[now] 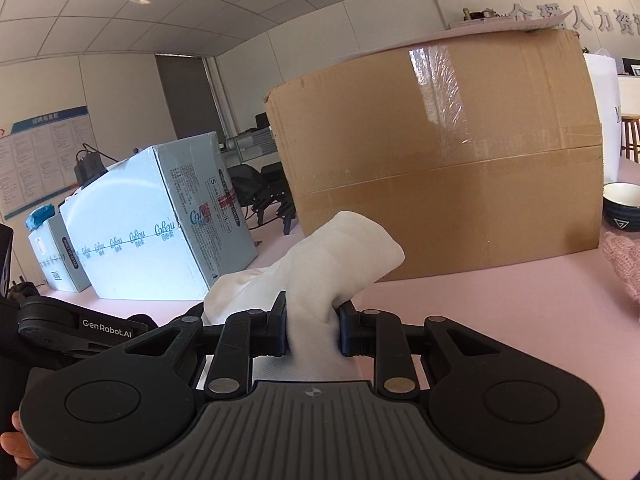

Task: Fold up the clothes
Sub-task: 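Lift the folded shirt bundle with both grippers and carry it toward the pink sweater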

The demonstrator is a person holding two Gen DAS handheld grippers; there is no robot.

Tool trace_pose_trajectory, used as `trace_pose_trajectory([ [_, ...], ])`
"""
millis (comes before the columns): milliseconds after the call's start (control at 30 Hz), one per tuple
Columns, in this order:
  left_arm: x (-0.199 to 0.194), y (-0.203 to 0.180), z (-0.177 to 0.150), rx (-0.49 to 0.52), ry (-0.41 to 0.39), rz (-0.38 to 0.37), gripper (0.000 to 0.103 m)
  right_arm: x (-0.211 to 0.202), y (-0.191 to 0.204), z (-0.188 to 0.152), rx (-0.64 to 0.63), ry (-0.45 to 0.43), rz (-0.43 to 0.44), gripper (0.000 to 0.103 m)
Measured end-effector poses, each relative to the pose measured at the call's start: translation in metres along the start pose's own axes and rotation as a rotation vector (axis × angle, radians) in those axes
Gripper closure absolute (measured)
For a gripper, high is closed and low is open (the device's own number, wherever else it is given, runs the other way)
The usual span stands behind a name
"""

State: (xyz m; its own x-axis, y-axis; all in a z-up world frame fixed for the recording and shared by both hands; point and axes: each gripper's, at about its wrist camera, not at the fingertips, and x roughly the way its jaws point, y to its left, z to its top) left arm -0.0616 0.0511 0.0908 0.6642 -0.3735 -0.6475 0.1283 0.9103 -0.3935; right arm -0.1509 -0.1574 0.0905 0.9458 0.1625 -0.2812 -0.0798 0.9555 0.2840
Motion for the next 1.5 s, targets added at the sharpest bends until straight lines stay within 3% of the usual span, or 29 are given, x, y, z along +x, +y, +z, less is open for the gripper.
trace_pose_trajectory([
  [233, 0.02, -0.069, -0.002, 0.088, 0.026, -0.112, 0.08, -0.041, -0.048, 0.02, 0.019, -0.067, -0.121, 0.082],
  [433, 0.034, -0.138, -0.012, 0.2, 0.05, -0.15, 0.082, -0.077, -0.093, 0.027, 0.044, -0.104, -0.236, 0.082],
  [667, 0.035, -0.226, -0.034, 0.422, -0.036, -0.122, 0.083, -0.118, -0.135, 0.032, 0.047, -0.147, -0.355, 0.082],
  [867, 0.037, -0.287, -0.05, 0.53, -0.101, -0.173, 0.084, -0.147, -0.167, 0.037, 0.07, -0.186, -0.433, 0.082],
  [1167, 0.045, -0.347, -0.065, 0.605, -0.141, -0.239, 0.083, -0.179, -0.215, 0.048, 0.104, -0.231, -0.522, 0.083],
  [1333, 0.05, -0.38, -0.08, 0.676, -0.168, -0.228, 0.083, -0.187, -0.239, 0.049, 0.131, -0.239, -0.563, 0.083],
  [1500, 0.061, -0.398, -0.087, 0.676, -0.143, -0.22, 0.083, -0.192, -0.261, 0.049, 0.165, -0.244, -0.586, 0.082],
])
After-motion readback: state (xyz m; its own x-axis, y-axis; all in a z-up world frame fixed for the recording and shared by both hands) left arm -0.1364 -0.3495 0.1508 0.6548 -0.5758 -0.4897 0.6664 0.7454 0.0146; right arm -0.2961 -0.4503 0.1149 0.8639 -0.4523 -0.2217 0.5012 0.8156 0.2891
